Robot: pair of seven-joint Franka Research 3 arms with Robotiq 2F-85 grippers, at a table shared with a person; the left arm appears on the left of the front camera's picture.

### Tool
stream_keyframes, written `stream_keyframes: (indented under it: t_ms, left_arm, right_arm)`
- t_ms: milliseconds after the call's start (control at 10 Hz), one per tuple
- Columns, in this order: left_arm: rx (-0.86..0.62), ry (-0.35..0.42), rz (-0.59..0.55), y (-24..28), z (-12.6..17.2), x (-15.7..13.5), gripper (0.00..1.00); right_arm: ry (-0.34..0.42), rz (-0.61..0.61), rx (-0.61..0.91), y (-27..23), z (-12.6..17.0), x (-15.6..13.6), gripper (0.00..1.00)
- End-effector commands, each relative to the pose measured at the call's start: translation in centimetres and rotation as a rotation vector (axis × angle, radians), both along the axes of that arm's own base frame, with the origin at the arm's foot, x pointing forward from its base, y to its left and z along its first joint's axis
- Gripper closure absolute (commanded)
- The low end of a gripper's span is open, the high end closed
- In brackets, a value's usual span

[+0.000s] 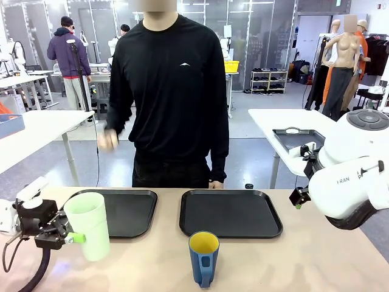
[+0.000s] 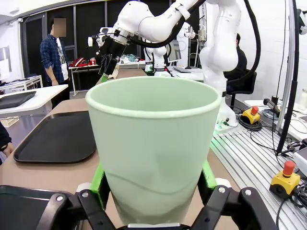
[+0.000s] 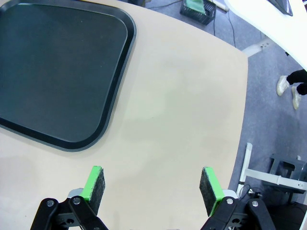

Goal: Sort and store the cups by type.
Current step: Place the picked Reusable plastic cup into the Flat Tray indicated by the person.

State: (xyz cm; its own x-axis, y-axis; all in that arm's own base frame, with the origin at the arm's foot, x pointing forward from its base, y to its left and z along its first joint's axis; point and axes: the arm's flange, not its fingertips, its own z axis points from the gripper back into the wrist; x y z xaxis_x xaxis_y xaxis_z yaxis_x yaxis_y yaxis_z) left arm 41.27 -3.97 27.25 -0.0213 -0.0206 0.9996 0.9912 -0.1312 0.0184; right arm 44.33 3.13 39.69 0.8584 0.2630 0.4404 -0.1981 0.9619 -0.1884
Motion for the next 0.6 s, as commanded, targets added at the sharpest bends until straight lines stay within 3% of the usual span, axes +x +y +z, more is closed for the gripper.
stream_keyframes:
  t_ms: [0, 500]
  left_arm:
    - [0.002, -0.008, -0.002, -0.09, 0.03, 0.34, 0.72]
    - [0.002, -0.008, -0.002, -0.09, 0.03, 0.34, 0.72]
  right_arm:
    - [0.001, 0.001, 0.0, -0.02, -0.09, -0.02, 0.0]
    - [0.001, 0.001, 0.0, -0.02, -0.09, -0.02, 0.0]
